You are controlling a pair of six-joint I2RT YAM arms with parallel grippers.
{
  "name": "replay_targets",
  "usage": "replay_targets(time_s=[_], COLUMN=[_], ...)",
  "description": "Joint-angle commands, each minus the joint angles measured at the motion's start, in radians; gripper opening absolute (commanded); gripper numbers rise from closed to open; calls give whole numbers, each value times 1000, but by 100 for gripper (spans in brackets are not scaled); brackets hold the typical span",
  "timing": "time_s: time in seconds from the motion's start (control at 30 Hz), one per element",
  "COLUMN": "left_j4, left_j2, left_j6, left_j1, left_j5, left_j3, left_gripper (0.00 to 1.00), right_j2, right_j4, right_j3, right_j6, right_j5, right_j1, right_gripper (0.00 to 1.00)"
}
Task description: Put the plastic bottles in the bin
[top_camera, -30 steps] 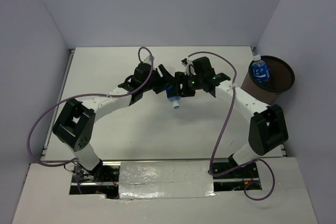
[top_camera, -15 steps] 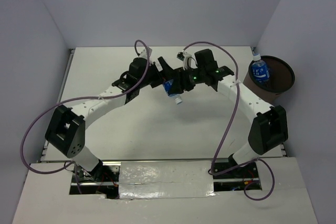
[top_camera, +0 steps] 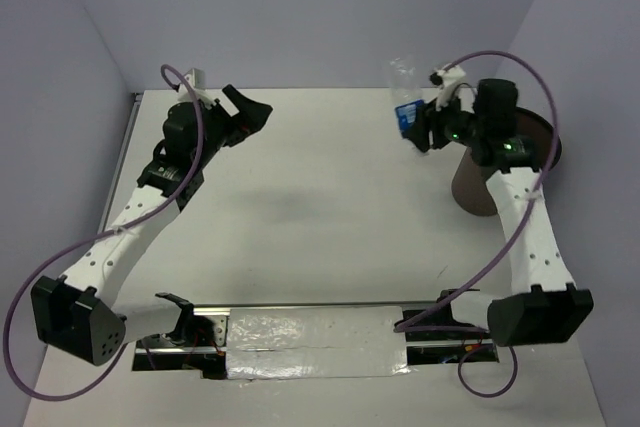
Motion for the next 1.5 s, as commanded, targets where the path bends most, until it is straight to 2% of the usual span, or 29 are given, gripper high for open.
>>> replay_targets(time_s=[0.0, 0.17, 0.3, 0.5, 0.6, 0.7, 0.8, 0.9, 0.93, 1.0, 1.03, 1.1, 1.27, 1.4, 1.47], left_j4=[-7, 13, 32, 17, 5, 5, 13, 19, 22, 25, 25, 28, 100, 135, 140], left_j2=[-51, -97, -129, -167, -171, -171, -169, -171, -172, -178, -180, -189, -201, -187, -186], left_j6=[49, 27, 4, 19, 24, 20, 9, 0, -3, -11, -11, -14, -10, 3, 7], left_j1=[19, 23, 23, 25, 25, 26, 26, 26, 25, 26, 26, 26, 26, 26, 25], left_j5=[-1, 36, 48, 59, 68, 79, 90, 97, 99, 101, 102, 110, 191, 271, 292], left_j3=[-55, -143, -205, -238, -247, -259, -265, -270, -272, -273, -275, -278, -290, -261, -243], left_gripper=[99, 99, 99, 99, 99, 99, 99, 99, 99, 99, 99, 99, 99, 99, 100], right_j2=[-117, -199, -190, -89, -70, -64, -36, -1, 16, 27, 27, 10, -21, 2, 27], right_j4=[94, 194, 269, 288, 340, 397, 397, 400, 398, 385, 382, 374, 267, 91, -72], right_j3=[36, -12, -44, -12, -59, -153, -161, -159, -158, -147, -142, -139, -76, 89, 160], right_j6=[-108, -155, -192, -146, -160, -192, -192, -188, -188, -186, -185, -180, -173, -108, -93], right_j5=[100, 181, 319, 335, 332, 353, 358, 349, 340, 329, 321, 294, 150, -46, -255], right_j1=[-136, -313, -372, -524, -557, -566, -578, -603, -613, -623, -627, -633, -633, -632, -626], right_gripper=[19, 19, 18, 19, 21, 31, 39, 60, 70, 81, 92, 100, 100, 100, 100])
